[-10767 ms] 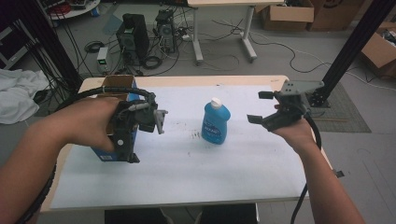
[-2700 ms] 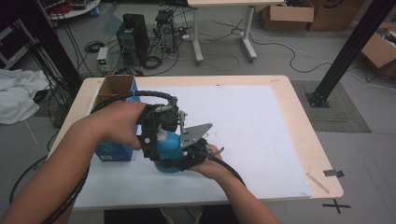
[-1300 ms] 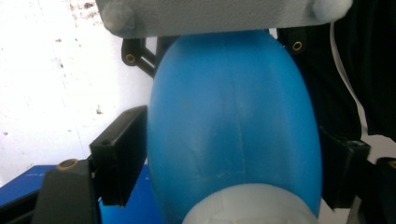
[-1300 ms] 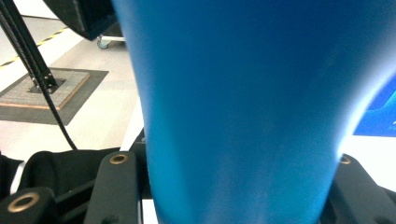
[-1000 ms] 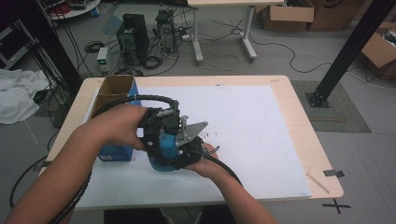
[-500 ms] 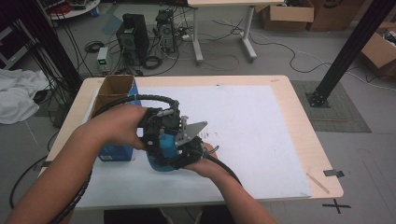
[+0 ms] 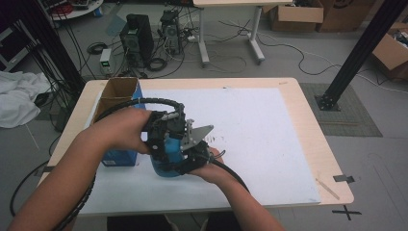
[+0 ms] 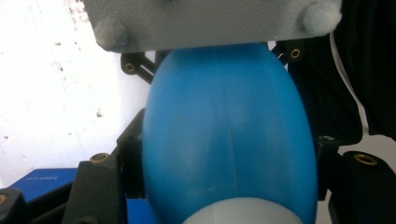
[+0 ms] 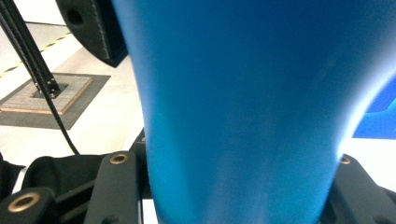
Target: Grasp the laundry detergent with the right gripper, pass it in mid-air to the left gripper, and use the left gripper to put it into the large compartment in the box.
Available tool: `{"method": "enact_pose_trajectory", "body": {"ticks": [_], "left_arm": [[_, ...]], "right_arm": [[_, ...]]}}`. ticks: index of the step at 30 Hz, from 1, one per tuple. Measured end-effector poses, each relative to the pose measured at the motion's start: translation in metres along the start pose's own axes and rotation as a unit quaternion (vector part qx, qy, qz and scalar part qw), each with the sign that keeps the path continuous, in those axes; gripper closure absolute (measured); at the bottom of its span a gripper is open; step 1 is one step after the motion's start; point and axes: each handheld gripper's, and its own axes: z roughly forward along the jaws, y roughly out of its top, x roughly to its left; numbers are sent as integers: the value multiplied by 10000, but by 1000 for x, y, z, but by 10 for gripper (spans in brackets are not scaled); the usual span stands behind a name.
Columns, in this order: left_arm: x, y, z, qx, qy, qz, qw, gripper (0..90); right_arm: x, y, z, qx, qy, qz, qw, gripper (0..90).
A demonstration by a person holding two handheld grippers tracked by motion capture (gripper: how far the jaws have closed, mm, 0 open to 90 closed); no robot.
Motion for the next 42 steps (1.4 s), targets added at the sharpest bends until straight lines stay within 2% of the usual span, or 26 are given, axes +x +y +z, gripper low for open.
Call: {"method": "enact_pose_trajectory", "body": {"ticks": [2,4,8,14,19,21,24,27,29,35,37,42], "left_arm": [[0,0,-1,-12,-18,-39,10000,376],[0,-1,-1,-29,-30,-41,10000,379],[1,-1,-3,-34,-23,-55,10000,383],[1,0,0,150,35,-82,9998,390],[2,1,-1,169,55,-92,9998,394],[2,2,-2,156,49,-81,9998,395],[1,3,-5,137,30,-82,9999,396],[2,3,-6,158,12,-96,9998,396],[3,3,-7,198,-1,-131,9997,396],[8,1,-9,229,-53,-246,9994,395],[10,-1,-11,250,-79,-335,9991,394],[18,-3,-19,287,-132,-583,9978,393]], "right_arm": [[0,0,0,-10,-3,-1,10000,470],[2,1,0,8,48,114,9999,470],[1,2,-1,18,18,86,10000,469],[1,2,0,91,16,170,9998,457],[0,-1,-2,10,32,164,9999,438],[0,-1,-3,-13,5,165,9999,426],[-1,-2,-5,-131,-11,208,9997,355],[-2,-3,-10,-191,20,289,9994,328],[0,-2,-13,-184,-51,259,9995,311],[3,2,-26,-222,11,238,9995,275],[2,3,-33,-212,92,242,9994,270],[-3,6,-53,-112,-23,349,9993,166]]}}
